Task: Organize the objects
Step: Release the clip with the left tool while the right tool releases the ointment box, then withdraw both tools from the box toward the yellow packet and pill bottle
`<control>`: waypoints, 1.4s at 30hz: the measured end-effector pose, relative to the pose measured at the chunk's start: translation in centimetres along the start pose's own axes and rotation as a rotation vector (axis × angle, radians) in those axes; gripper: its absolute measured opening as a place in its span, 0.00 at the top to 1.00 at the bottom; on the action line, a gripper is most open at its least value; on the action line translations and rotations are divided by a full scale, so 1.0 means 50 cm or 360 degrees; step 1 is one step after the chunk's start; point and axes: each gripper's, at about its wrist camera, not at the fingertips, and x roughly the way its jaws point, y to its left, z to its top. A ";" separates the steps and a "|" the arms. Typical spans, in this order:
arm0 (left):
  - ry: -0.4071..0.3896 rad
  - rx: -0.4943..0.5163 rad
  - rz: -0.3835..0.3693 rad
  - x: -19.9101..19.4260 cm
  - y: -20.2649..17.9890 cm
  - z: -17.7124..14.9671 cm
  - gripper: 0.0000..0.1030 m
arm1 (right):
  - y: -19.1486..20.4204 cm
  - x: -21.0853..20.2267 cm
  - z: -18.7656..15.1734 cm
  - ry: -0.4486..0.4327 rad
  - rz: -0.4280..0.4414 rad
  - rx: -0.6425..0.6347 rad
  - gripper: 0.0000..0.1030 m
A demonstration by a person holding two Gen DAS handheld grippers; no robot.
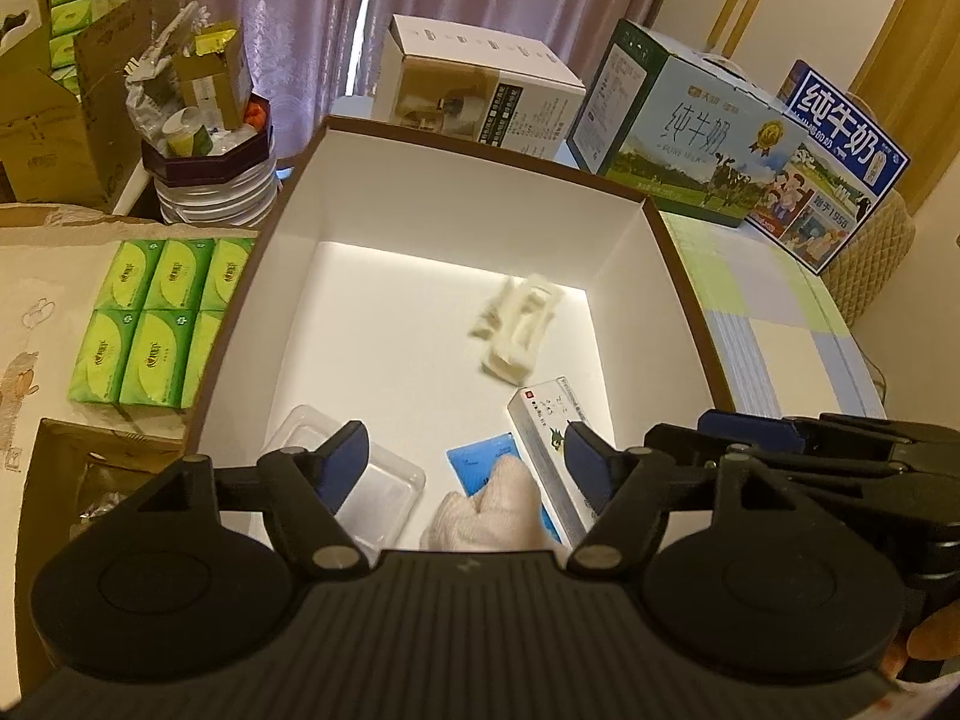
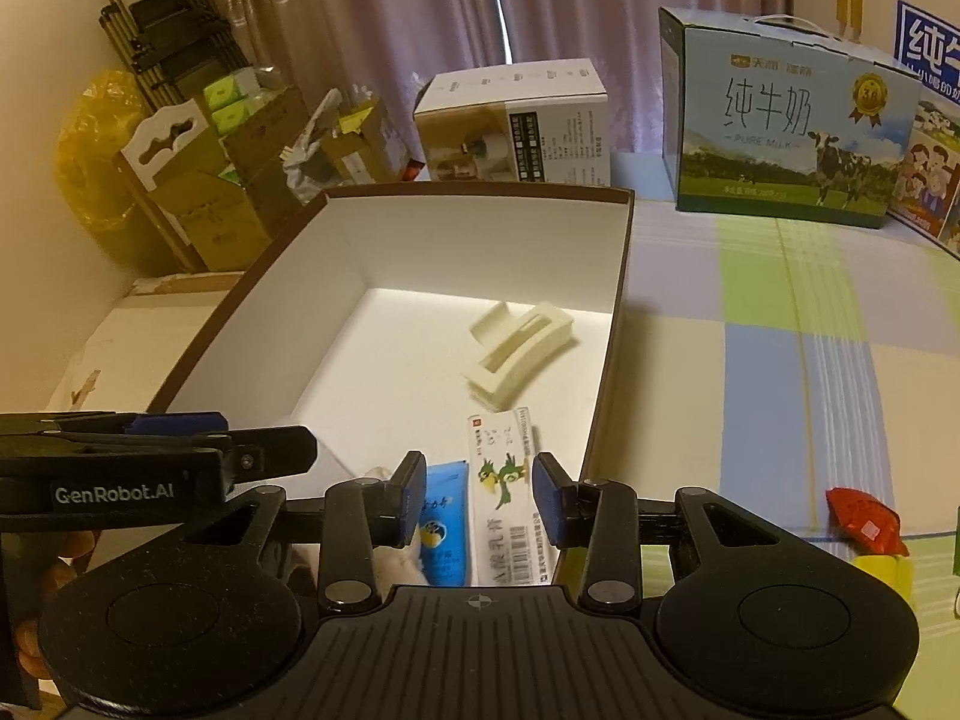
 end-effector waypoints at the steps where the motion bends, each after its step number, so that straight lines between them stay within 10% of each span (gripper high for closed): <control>1: -0.0002 -0.0004 0.0004 -0.006 0.001 -0.002 0.32 | 0.002 -0.004 -0.002 0.0000 0.0002 -0.0003 0.64; 42: -0.0053 0.0003 0.0028 -0.191 -0.071 -0.150 0.28 | -0.013 -0.218 -0.144 -0.0097 0.0120 0.0048 0.49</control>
